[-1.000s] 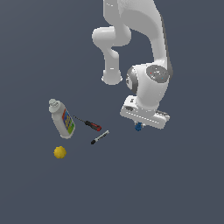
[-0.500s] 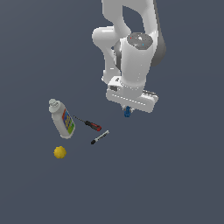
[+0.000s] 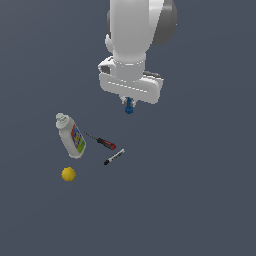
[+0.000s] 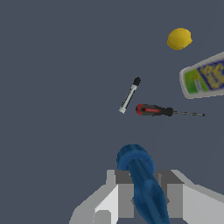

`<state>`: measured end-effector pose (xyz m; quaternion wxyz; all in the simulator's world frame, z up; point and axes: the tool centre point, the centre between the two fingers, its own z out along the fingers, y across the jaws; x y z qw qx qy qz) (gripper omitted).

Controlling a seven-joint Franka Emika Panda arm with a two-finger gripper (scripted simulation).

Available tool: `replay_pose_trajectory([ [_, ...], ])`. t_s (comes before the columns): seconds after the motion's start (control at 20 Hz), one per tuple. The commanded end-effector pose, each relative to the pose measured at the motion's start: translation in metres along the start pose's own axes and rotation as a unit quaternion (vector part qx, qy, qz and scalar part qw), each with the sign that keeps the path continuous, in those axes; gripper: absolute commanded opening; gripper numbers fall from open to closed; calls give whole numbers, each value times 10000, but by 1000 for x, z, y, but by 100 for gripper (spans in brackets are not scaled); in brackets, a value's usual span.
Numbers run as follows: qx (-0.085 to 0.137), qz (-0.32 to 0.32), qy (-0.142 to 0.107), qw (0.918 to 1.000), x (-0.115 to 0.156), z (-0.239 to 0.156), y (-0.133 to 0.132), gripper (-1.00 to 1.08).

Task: Pick up a designated object from a clutter of objects.

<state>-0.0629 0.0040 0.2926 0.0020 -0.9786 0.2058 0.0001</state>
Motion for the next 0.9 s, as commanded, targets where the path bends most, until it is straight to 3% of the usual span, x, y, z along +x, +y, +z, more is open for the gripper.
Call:
replay_pose_trajectory([
  [0.0,1,-3,-5,10000,-1,-20,18,-100],
  [0.45,-10,0,0,10000,1,-74,64,-100],
  [0.85,-17,0,4,10000,3,-90,77,-100],
])
